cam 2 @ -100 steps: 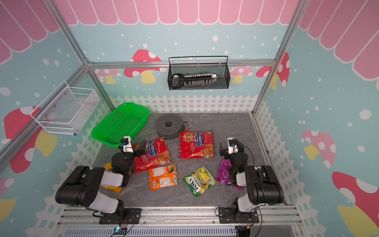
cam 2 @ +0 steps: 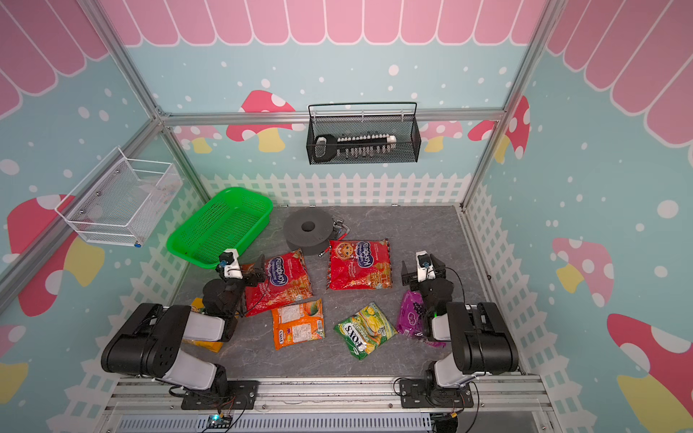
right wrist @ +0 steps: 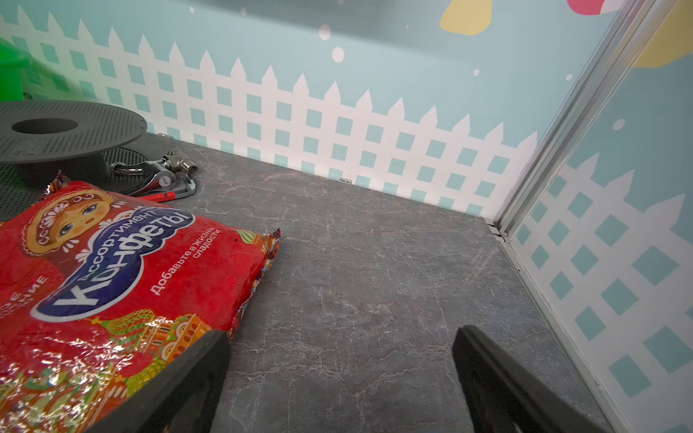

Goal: Put the candies in the basket
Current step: Adjust the basket at the center of the board.

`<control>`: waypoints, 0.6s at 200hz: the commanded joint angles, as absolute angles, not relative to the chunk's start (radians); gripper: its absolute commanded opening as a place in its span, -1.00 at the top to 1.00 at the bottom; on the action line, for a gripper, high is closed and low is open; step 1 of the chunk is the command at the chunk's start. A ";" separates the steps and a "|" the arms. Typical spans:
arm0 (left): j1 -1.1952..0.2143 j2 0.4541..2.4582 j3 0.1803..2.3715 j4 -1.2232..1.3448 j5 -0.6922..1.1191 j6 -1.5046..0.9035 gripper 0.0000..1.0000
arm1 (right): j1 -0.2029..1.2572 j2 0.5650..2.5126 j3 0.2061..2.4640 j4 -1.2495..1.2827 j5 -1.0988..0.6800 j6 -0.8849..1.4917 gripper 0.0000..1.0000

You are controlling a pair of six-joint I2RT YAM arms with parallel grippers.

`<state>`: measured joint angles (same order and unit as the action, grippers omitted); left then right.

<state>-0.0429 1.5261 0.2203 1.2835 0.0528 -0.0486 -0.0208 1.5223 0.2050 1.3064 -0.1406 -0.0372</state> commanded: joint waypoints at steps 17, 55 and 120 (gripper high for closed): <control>-0.036 1.526 0.227 1.279 0.076 -0.053 -0.98 | -0.026 1.515 0.199 1.316 -0.149 -0.040 -0.98; -0.028 1.526 0.227 1.275 0.085 -0.056 -0.98 | -0.026 1.514 0.199 1.316 -0.148 -0.041 -0.98; -0.124 1.343 0.267 1.049 -0.118 -0.037 -0.98 | -0.025 1.317 0.212 1.137 -0.152 -0.042 -0.98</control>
